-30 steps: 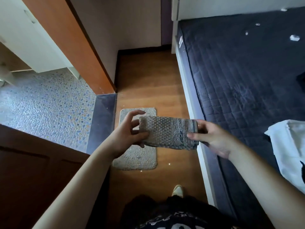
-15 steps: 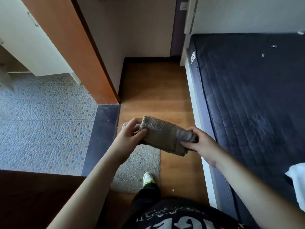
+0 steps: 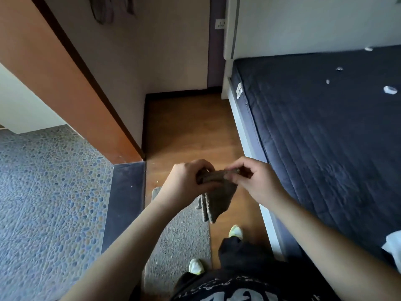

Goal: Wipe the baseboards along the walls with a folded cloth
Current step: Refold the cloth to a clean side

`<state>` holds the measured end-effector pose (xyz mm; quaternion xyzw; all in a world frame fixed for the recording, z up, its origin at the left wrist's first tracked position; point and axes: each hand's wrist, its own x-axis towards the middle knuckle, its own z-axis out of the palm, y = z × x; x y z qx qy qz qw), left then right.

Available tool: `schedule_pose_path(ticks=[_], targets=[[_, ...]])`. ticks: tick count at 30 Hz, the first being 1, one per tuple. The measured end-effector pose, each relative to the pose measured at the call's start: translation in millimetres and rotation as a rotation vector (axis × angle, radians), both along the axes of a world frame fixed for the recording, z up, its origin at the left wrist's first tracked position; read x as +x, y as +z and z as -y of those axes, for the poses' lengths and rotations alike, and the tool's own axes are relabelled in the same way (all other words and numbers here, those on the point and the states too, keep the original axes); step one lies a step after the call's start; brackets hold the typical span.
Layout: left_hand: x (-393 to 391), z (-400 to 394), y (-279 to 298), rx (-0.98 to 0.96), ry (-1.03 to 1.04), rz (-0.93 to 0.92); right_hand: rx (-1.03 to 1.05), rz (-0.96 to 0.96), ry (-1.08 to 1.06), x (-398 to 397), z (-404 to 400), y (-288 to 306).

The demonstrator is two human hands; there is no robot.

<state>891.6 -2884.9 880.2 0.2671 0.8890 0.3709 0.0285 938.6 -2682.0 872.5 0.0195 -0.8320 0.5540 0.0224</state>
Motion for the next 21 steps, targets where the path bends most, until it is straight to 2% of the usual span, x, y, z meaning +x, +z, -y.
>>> schedule_pose_path(ticks=[2,6,9,10,13,16,18,21], targets=[[-23.8,-12.5,0.2,0.004,0.019,0.025,-0.019,-0.061,-0.043,-21.8,-13.1,0.6],[-75.8,-46.9,-6.2,0.133,0.048,0.143,-0.004,-0.153,-0.084,-75.4,-44.2,0.3],[-115.8,-72.3,-12.3,0.419,0.004,0.555,-0.049,-0.167,-0.087,-121.8,-71.7,8.8],[-127.4,-81.0,-14.3,0.451,-0.038,0.644,-0.07,-0.159,-0.079,-137.5,-81.0,12.7],[-157.6,-108.3,-21.0,0.276,-0.049,0.611,-0.135,-0.121,-0.025,-181.7,-104.9,22.7],[-185.5,-129.0,-20.2,0.326,0.075,0.641,-0.234,-0.08,-0.037,-225.3,-121.9,26.9],[-202.8,-135.6,-16.0,0.425,0.116,0.689,-0.386,0.009,-0.043,-252.3,-130.2,23.6],[-231.3,-137.4,-10.4,0.579,0.151,0.751,-0.594,0.393,0.045,-284.9,-136.7,11.6]])
